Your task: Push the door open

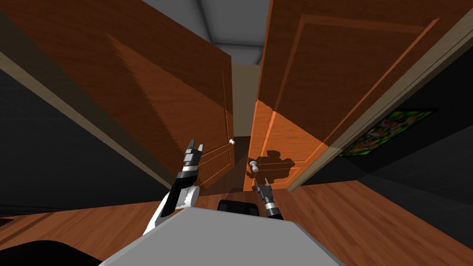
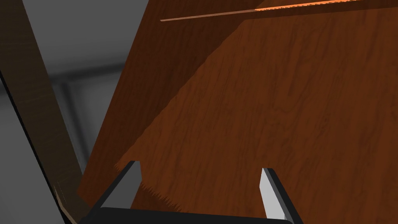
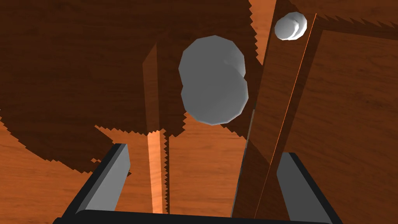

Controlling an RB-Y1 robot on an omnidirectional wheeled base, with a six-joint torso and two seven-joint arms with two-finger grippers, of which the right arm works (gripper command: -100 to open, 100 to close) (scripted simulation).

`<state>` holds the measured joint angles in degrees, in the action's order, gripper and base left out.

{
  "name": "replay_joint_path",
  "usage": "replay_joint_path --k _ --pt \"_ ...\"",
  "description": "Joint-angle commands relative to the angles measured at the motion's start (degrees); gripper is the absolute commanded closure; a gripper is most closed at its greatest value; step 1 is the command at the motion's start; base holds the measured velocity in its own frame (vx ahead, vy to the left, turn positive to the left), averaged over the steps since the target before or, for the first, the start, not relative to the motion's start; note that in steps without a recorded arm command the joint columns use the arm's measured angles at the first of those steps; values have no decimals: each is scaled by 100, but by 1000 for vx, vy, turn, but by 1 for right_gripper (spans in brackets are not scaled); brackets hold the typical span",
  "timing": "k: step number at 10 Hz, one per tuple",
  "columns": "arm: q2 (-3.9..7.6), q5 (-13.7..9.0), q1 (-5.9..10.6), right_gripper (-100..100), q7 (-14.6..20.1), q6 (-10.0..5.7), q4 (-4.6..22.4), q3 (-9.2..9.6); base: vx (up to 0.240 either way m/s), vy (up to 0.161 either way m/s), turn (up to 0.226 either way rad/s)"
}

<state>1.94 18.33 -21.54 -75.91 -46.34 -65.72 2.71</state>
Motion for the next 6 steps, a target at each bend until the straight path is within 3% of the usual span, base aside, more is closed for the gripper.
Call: replay_joint_path --k 1,4,5,6 --pt "-7 -8 50 -100 -8 10 44 -22 215 36 21" --pt "-153 -20 130 -100 -20 25 114 -60 182 36 16" --pt "-110 -18 122 -100 -13 31 98 -53 75 23 3" --pt "-110 -18 122 100 -13 31 98 -53 -10 -2 5"
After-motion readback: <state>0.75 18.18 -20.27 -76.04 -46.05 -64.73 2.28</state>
